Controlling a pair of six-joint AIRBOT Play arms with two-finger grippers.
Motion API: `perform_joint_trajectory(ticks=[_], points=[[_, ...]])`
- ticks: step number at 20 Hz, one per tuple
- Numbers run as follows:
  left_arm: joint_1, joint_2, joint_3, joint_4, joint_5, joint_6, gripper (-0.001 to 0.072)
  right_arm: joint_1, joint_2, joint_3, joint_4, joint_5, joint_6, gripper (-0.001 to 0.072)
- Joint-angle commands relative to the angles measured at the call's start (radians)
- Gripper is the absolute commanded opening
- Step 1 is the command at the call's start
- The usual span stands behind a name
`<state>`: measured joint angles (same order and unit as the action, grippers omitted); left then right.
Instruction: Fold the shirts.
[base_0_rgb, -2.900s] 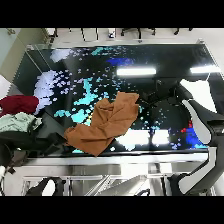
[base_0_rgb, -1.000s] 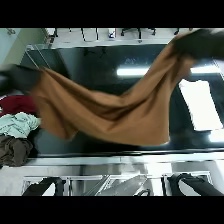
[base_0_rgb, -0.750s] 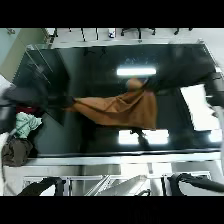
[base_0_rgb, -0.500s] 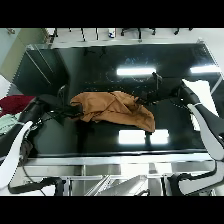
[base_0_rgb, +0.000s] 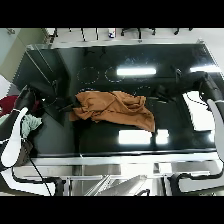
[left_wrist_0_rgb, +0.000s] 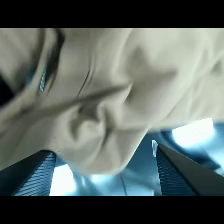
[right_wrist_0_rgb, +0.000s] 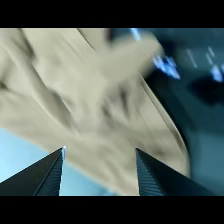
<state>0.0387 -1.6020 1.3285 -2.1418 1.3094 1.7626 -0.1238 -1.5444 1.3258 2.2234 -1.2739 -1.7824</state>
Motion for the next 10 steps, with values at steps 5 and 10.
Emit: perform_joint_trajectory(ticks=[5, 10], points=[[0.146, 0.212, -0.382, 0.041, -0.019, -0.006, 0.0655, -0.08, 0.143, -0.414, -0.091, 0.002, -0.001, 0.0518], [0.177, 0.29, -0.517, -0.035, -0.317, -0.005, 0.0655, -0.045, 0.113, -0.475, 0.004, 0.161, -0.032, 0.0518]])
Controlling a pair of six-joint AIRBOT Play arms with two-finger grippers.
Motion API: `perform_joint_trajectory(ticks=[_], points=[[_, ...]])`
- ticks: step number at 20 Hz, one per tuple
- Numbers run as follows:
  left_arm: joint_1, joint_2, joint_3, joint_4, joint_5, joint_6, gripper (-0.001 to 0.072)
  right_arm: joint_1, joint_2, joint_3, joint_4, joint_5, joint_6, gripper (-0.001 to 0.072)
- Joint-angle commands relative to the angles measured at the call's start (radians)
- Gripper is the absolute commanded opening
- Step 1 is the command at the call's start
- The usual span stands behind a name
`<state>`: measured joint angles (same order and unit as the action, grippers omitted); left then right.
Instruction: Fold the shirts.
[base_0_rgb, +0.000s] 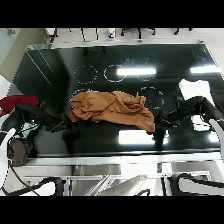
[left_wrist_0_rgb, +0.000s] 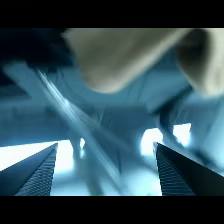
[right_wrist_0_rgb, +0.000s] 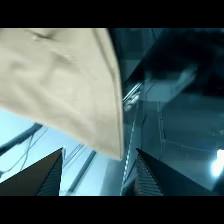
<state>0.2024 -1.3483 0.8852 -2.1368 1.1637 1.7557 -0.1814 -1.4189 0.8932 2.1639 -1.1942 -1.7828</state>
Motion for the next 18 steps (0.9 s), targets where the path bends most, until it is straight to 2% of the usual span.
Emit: perform_joint_trajectory(ticks=[1, 6, 7, 9, 10, 11, 12, 13, 14, 15, 18], points=[[-0.004, 0.024, -0.073, -0.039, -0.21, 0.002, 0.0655, 0.021, -0.026, -0.043, 0.106, 0.09, -0.053, 0.0517], [-0.121, -0.094, -0.015, -0.082, -0.332, 0.001, 0.0653, 0.064, -0.104, -0.042, 0.129, 0.13, -0.053, 0.0515], [-0.129, -0.117, 0.019, -0.082, -0.332, 0.001, 0.0571, 0.065, -0.113, -0.042, 0.134, 0.13, -0.053, 0.0513], [-0.13, -0.148, 0.092, -0.08, -0.314, 0.001, 0.0149, 0.065, -0.121, -0.042, 0.134, 0.133, -0.053, 0.0508], [-0.129, -0.156, 0.122, -0.08, -0.294, 0.002, 0.0023, 0.065, -0.121, -0.042, 0.137, 0.134, -0.053, 0.0506], [-0.129, -0.158, 0.142, -0.08, -0.272, 0.002, 0.0022, 0.065, -0.121, -0.042, 0.143, 0.133, -0.054, 0.0483], [-0.129, -0.158, 0.16, -0.08, -0.245, 0.003, 0.0022, 0.065, -0.121, -0.042, 0.145, 0.129, -0.054, 0.032], [-0.129, -0.158, 0.174, -0.08, -0.226, 0.008, 0.0022, 0.065, -0.121, -0.042, 0.145, 0.129, -0.054, 0.0195], [-0.129, -0.156, 0.187, -0.08, -0.208, 0.009, 0.0021, 0.065, -0.121, -0.042, 0.146, 0.129, -0.054, 0.0136], [-0.129, -0.148, 0.195, -0.08, -0.199, 0.009, 0.0021, 0.065, -0.121, -0.042, 0.147, 0.13, -0.053, 0.0024], [-0.129, -0.078, 0.193, -0.08, -0.202, 0.009, 0.0021, 0.065, -0.117, -0.04, 0.17, 0.13, -0.055, 0.0024]])
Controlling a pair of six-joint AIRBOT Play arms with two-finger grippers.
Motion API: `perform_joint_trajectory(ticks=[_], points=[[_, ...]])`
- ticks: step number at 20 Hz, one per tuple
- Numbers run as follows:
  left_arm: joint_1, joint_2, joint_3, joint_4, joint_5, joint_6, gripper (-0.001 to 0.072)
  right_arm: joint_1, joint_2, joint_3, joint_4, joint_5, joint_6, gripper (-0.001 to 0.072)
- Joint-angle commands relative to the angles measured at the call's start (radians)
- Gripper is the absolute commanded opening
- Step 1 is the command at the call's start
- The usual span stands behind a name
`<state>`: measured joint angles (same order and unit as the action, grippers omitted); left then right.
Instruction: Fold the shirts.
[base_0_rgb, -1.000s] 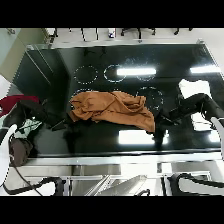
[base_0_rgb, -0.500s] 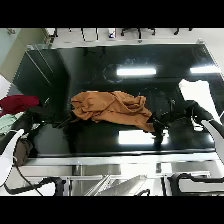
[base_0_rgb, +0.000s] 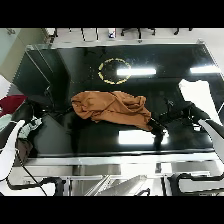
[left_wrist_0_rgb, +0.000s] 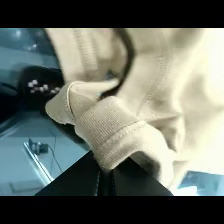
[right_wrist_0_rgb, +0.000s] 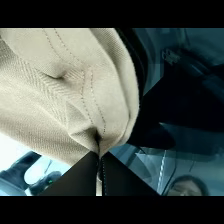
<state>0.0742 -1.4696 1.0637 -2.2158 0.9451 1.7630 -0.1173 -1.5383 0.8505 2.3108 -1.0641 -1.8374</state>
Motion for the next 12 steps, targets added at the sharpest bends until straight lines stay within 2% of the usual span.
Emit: perform_joint_trajectory(ticks=[1, 4, 7, 10, 12], points=[[0.002, 0.076, 0.014, -0.001, 0.018, 0.002, 0.0021, 0.0, 0.009, 0.009, 0.043, -0.001, -0.013, 0.0024], [0.022, 0.164, 0.014, 0.0, 0.021, 0.002, 0.0021, -0.003, 0.042, 0.037, 0.049, -0.01, -0.022, 0.0025], [0.043, 0.183, 0.014, -0.002, 0.101, 0.002, 0.0021, -0.018, 0.086, 0.054, 0.055, -0.062, -0.022, 0.0024], [0.043, 0.264, 0.017, -0.015, 0.101, 0.001, 0.0021, -0.019, 0.216, 0.127, 0.084, -0.095, -0.022, 0.0024], [0.043, 0.369, 0.092, -0.026, 0.097, 0.001, 0.0021, -0.034, 0.336, 0.261, 0.119, -0.11, -0.012, 0.0024]])
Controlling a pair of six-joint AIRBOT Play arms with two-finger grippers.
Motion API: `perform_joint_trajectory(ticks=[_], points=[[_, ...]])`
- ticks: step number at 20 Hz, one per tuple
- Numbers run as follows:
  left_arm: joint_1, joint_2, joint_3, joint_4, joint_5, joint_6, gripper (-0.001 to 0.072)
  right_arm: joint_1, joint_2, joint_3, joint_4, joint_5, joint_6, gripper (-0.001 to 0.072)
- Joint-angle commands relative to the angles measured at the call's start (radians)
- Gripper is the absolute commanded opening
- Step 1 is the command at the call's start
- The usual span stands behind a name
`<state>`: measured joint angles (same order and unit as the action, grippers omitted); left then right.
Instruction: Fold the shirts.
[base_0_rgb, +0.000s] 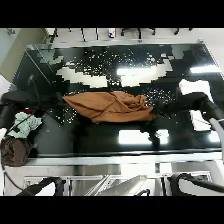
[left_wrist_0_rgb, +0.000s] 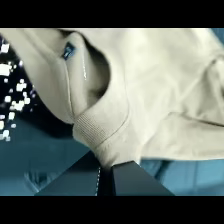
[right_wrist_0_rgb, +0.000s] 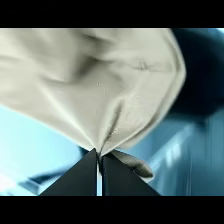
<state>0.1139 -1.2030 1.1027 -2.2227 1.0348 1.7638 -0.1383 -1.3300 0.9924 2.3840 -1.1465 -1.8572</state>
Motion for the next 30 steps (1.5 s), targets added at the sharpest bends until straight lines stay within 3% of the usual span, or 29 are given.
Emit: perform_joint_trajectory(ticks=[1, 7, 10, 13, 17, 21, 25, 28, 30], points=[[0.003, 0.165, 0.125, -0.031, 0.01, 0.0, 0.0021, -0.023, 0.187, 0.211, 0.056, -0.027, 0.014, 0.0023], [0.003, 0.416, 0.689, 0.01, -0.03, -0.031, 0.0021, -0.048, 0.457, 0.849, -0.013, 0.089, 0.013, 0.0022], [0.003, 0.434, 0.882, 0.077, -0.021, -0.055, 0.0021, -0.048, 0.522, 0.98, -0.079, 0.155, 0.013, 0.0023], [0.003, 0.396, 0.982, 0.175, 0.073, -0.096, 0.0021, -0.048, 0.542, 0.987, -0.115, 0.163, 0.014, 0.0023], [0.003, 0.292, 0.858, 0.188, 0.201, -0.109, 0.0021, -0.047, 0.393, 0.98, -0.111, 0.029, 0.083, 0.0023], [0.002, 0.102, 0.587, 0.187, 0.197, -0.104, 0.0021, -0.015, 0.159, 0.842, -0.112, -0.088, 0.116, 0.0023], [-0.026, -0.169, 0.389, 0.186, 0.063, -0.069, 0.0022, 0.056, -0.083, 0.589, -0.114, 0.063, 0.115, 0.0023], [-0.066, -0.402, 0.365, 0.18, -0.061, -0.066, 0.0022, 0.084, -0.303, 0.552, -0.081, 0.15, 0.116, 0.0023], [-0.085, -0.533, 0.419, 0.178, -0.063, -0.066, 0.0022, 0.093, -0.405, 0.552, -0.002, 0.185, 0.115, 0.0024]])
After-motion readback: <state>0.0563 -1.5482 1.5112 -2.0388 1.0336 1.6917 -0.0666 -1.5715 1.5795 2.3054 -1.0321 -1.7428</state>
